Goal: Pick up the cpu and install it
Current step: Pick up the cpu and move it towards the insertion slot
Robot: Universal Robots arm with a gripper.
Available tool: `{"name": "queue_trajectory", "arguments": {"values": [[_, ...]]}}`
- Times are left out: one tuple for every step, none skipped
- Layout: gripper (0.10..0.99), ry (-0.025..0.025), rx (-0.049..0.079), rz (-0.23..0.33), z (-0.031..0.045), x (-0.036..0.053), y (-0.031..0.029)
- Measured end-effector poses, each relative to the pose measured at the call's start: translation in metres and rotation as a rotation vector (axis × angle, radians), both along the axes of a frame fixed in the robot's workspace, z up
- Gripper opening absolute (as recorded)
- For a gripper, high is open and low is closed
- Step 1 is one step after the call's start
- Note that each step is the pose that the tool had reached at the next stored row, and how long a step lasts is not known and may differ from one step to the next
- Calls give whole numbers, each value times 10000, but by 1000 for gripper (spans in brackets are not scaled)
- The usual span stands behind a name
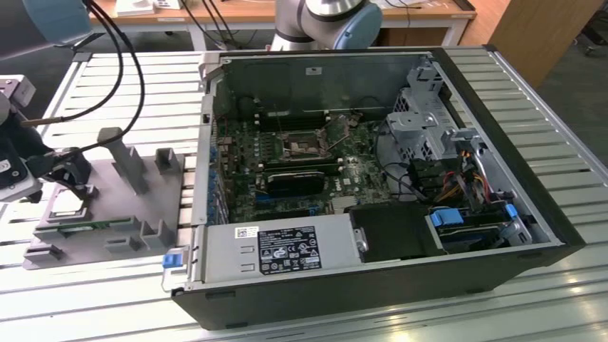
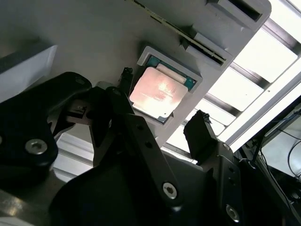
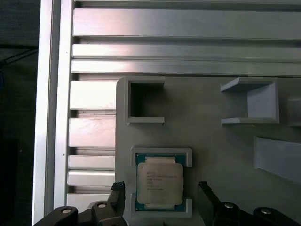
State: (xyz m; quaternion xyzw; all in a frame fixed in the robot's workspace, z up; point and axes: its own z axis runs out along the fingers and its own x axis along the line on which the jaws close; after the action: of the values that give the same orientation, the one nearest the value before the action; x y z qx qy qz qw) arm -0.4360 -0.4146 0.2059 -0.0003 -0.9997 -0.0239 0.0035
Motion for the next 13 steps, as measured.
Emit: {"name": "queue_trajectory", "arguments": {"values": [[718,0,-3,1,-8,0,6],[718,-1,-4,2,-19,1,8],[718,-1,-10,7,-30,1,8],[718,-2,-9,21,-43,0,8],[718,-2,-10,37,-54,0,8],[718,-6,-9,86,-100,-1,10],[718,-7,-10,88,-112,-1,10],[718,-10,-9,90,-125,-1,10],[718,-12,-10,91,-137,-2,10],[718,-13,-10,92,-147,-2,10],[718,-18,-9,94,-159,-3,11],[718,-22,-10,95,-169,-5,11],[706,-27,-11,98,-174,-6,11]]}}
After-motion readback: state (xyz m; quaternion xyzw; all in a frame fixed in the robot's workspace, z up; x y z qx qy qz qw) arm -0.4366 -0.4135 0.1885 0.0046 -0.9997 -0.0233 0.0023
